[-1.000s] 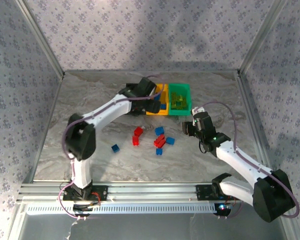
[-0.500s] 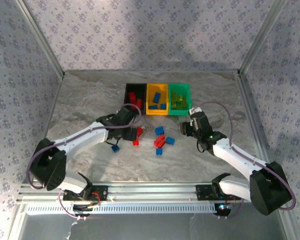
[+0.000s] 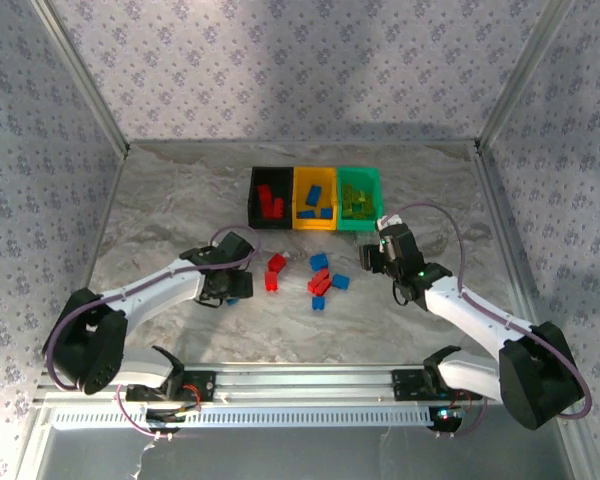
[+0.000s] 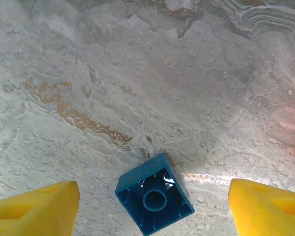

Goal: Sort the legos into containers by color
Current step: Pick up the lego from the center of the table.

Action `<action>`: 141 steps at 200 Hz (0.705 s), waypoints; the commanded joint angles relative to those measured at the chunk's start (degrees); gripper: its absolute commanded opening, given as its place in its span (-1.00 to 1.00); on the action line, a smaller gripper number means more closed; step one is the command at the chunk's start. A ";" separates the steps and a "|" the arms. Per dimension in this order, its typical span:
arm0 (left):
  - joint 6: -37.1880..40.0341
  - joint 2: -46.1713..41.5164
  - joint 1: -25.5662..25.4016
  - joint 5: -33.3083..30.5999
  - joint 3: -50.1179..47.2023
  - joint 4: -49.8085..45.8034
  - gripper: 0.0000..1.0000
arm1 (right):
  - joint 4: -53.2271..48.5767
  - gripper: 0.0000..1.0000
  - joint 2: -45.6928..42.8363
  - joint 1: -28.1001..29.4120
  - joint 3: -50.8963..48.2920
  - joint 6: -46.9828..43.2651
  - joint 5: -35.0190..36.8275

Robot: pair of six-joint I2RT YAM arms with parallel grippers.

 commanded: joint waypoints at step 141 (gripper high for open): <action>-3.11 3.28 1.09 5.35 -1.70 5.73 -0.49 | -0.26 0.33 -0.72 0.68 0.09 0.10 1.75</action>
